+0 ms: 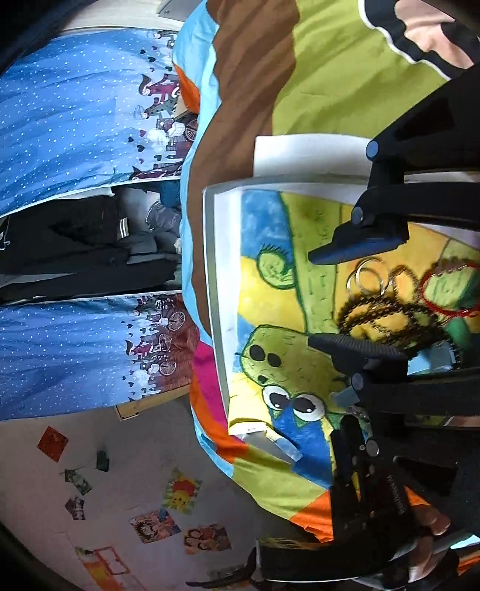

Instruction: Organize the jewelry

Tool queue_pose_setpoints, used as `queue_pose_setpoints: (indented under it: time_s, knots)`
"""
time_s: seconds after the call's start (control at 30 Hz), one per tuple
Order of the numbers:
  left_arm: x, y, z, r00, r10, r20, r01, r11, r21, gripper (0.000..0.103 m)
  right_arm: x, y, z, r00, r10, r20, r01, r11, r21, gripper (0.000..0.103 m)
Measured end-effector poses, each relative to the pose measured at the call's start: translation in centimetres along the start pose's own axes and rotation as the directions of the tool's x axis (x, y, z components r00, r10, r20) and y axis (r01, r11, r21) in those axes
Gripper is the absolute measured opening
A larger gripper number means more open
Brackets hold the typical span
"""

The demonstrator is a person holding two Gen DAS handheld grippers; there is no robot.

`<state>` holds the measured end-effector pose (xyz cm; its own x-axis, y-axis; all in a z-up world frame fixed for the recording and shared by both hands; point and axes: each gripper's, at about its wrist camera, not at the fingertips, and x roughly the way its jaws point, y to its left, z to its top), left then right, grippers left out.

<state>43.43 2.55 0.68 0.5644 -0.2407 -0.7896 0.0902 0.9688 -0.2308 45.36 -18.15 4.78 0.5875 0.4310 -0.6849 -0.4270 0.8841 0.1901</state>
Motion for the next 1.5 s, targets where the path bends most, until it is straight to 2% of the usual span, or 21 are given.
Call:
queue_pose_setpoints:
  time_s: [0.07, 0.2, 0.23, 0.3, 0.37, 0.4, 0.47, 0.67, 0.83, 1.03, 1.33, 1.5]
  knots:
    - [-1.3, 0.2, -0.1, 0.999, -0.009, 0.037, 0.010, 1.000, -0.026, 0.051, -0.7, -0.1, -0.2, 1.000, -0.004, 0.000, 0.004, 1.000, 0.004, 0.038]
    - [-4.6, 0.0, -0.8, 0.995, -0.005, 0.098, 0.011, 0.998, -0.069, 0.064, -3.5, 0.0, -0.8, 0.999, -0.013, 0.043, 0.013, 1.000, 0.012, 0.060]
    - [-5.4, -0.1, -0.9, 0.993, -0.002, 0.115, 0.010, 0.997, -0.073, 0.067, -4.5, 0.2, -1.0, 0.998, -0.015, 0.062, 0.015, 1.000, 0.013, 0.063]
    - [-7.5, -0.5, -1.4, 0.988, -0.001, 0.156, 0.013, 0.997, -0.073, 0.072, -6.1, 0.7, -1.2, 0.996, -0.014, 0.094, 0.013, 1.000, 0.015, 0.072]
    - [-9.7, -1.0, -2.3, 0.980, 0.009, 0.201, 0.006, 0.997, -0.073, 0.083, -7.9, 1.4, -1.5, 0.992, -0.008, 0.128, 0.007, 1.000, 0.008, 0.079]
    - [-10.9, -1.2, -2.8, 0.974, 0.016, 0.228, 0.002, 0.997, -0.076, 0.084, -9.2, 2.0, -1.9, 0.988, -0.013, 0.152, 0.014, 1.000, -0.004, 0.080]
    - [-12.9, -1.8, -3.8, 0.965, 0.026, 0.260, -0.006, 0.997, -0.076, 0.094, -10.7, 2.9, -2.3, 0.983, -0.015, 0.181, 0.019, 1.000, -0.020, 0.086]
    - [-18.5, -3.2, -7.1, 0.935, 0.059, 0.348, -0.034, 0.996, -0.079, 0.101, -15.5, 5.7, -4.7, 0.965, -0.009, 0.264, 0.022, 0.999, -0.046, 0.094]
    - [-22.3, -3.8, -10.4, 0.907, 0.095, 0.410, -0.068, 0.995, -0.079, 0.101, -18.9, 7.8, -7.7, 0.947, -0.006, 0.321, 0.024, 0.998, -0.050, 0.102]
    - [-25.4, -4.0, -15.5, 0.880, 0.136, 0.455, -0.118, 0.991, -0.069, 0.101, -22.3, 9.9, -12.8, 0.927, -0.031, 0.374, 0.046, 0.998, -0.031, 0.103]
    - [-26.5, -4.7, -23.5, 0.877, 0.147, 0.458, -0.184, 0.982, 0.036, 0.101, -25.6, 11.5, -20.4, 0.914, -0.081, 0.398, 0.081, 0.997, 0.017, 0.103]
    - [-26.0, -4.4, -27.1, 0.885, 0.152, 0.440, -0.181, 0.983, 0.024, 0.101, -26.1, 12.3, -23.5, 0.909, -0.111, 0.401, 0.117, 0.993, 0.009, 0.103]
